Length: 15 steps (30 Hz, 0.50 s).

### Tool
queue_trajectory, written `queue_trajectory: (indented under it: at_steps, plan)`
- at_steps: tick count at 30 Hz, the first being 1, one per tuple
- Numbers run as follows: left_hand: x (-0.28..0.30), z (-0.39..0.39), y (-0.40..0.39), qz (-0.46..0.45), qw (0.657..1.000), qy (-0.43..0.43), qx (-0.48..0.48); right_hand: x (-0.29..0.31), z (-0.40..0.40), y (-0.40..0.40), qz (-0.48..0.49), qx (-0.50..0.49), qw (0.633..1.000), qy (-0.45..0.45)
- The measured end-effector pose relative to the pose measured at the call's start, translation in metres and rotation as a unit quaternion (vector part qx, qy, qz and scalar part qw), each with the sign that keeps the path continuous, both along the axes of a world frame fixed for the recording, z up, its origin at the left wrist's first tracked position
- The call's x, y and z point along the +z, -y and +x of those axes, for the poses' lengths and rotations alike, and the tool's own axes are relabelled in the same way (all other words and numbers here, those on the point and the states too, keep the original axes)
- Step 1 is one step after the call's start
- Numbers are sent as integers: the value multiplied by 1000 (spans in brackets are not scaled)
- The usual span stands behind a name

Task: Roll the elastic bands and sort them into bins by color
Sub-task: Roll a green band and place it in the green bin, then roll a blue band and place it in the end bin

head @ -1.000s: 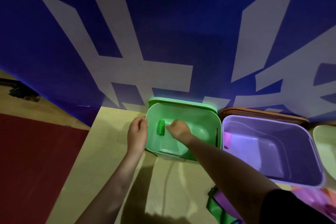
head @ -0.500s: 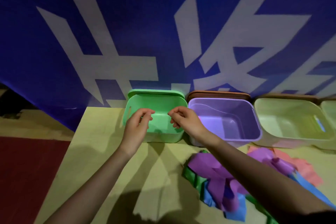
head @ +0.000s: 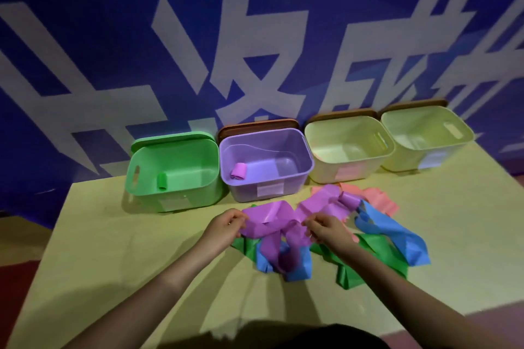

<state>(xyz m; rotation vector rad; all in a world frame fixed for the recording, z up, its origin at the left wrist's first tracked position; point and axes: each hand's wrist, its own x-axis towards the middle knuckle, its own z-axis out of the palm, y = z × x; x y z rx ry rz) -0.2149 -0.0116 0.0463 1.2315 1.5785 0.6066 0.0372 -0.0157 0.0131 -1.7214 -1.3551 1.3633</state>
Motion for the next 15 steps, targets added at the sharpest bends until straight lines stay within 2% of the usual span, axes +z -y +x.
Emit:
queue_trajectory:
  at_steps: [5, 9, 12, 15]
  plan:
    - [-45, 29, -2, -29, 998, -59, -20, -23, 15, 4, -13, 9, 999, 35]
    - [-72, 50, -3, -38, 995, -87, -33, -42, 20, -5, -48, 92, 991, 87]
    - [-89, 67, 0, -71, 989, -100, -81, -47, 30, -5, -39, 202, 959, 195]
    - [-105, 78, 7, -67, 983, -125, -118, -56, 41, -4, -30, 281, 925, 254]
